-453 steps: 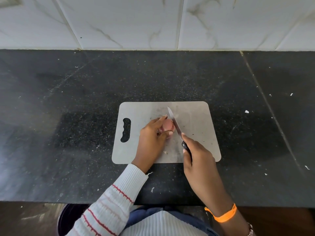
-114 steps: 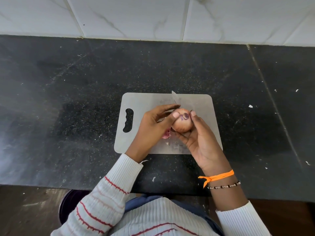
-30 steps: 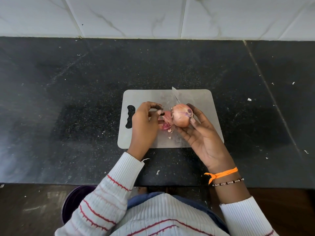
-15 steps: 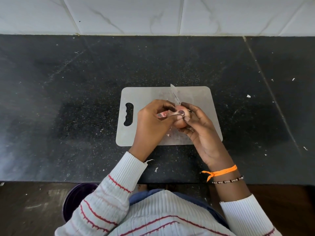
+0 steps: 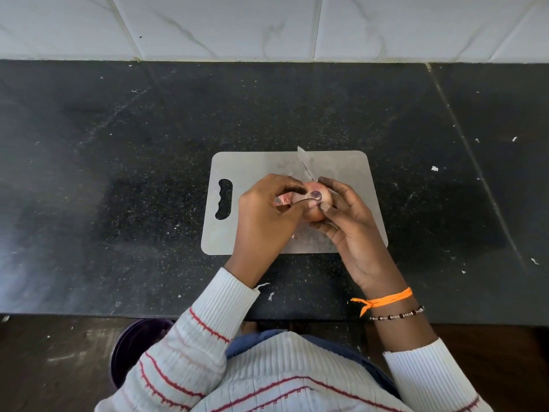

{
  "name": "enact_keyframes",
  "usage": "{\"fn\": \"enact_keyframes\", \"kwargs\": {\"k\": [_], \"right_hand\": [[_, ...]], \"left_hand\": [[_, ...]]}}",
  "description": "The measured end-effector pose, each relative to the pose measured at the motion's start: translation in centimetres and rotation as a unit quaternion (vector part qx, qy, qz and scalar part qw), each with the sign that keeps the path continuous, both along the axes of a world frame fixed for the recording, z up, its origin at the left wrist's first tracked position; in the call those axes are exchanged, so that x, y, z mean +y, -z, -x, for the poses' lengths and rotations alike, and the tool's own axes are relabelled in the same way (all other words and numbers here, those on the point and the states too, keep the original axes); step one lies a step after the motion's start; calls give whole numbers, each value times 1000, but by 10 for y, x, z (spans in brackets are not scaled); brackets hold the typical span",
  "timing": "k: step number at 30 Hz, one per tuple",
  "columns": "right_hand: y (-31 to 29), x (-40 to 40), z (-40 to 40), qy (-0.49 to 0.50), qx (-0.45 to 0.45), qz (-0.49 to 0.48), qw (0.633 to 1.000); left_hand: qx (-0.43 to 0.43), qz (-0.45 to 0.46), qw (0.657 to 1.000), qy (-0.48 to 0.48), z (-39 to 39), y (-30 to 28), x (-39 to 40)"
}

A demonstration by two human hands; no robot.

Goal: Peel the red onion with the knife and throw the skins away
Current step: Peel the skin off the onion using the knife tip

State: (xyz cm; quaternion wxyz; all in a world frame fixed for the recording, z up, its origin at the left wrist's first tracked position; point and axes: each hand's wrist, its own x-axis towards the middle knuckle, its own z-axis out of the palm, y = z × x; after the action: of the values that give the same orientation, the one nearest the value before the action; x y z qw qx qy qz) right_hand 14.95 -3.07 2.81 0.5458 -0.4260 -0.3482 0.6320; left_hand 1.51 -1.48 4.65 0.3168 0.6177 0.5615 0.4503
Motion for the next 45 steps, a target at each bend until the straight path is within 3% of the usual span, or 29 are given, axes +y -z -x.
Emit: {"fn": "enact_keyframes", "kwargs": {"k": [10, 23, 28, 32, 42, 45], "right_hand": [[5, 2, 7, 22, -29, 1, 999], [6, 6, -1, -16, 42, 17, 999], [8, 7, -8, -20, 97, 36, 994], [8, 7, -9, -10, 125, 60, 990], [5, 8, -6, -3, 100, 49, 994], [6, 8, -5, -1, 114, 43, 993]], "left_hand": [[39, -30, 998, -31, -3, 7, 4], [39, 29, 998, -27, 2, 17, 9], [-61, 109, 991, -51, 4, 11, 14], [-85, 138, 986, -48, 6, 14, 12], [9, 41, 999, -29, -5, 6, 7], [-5, 62, 998, -32, 0, 14, 12]]}}
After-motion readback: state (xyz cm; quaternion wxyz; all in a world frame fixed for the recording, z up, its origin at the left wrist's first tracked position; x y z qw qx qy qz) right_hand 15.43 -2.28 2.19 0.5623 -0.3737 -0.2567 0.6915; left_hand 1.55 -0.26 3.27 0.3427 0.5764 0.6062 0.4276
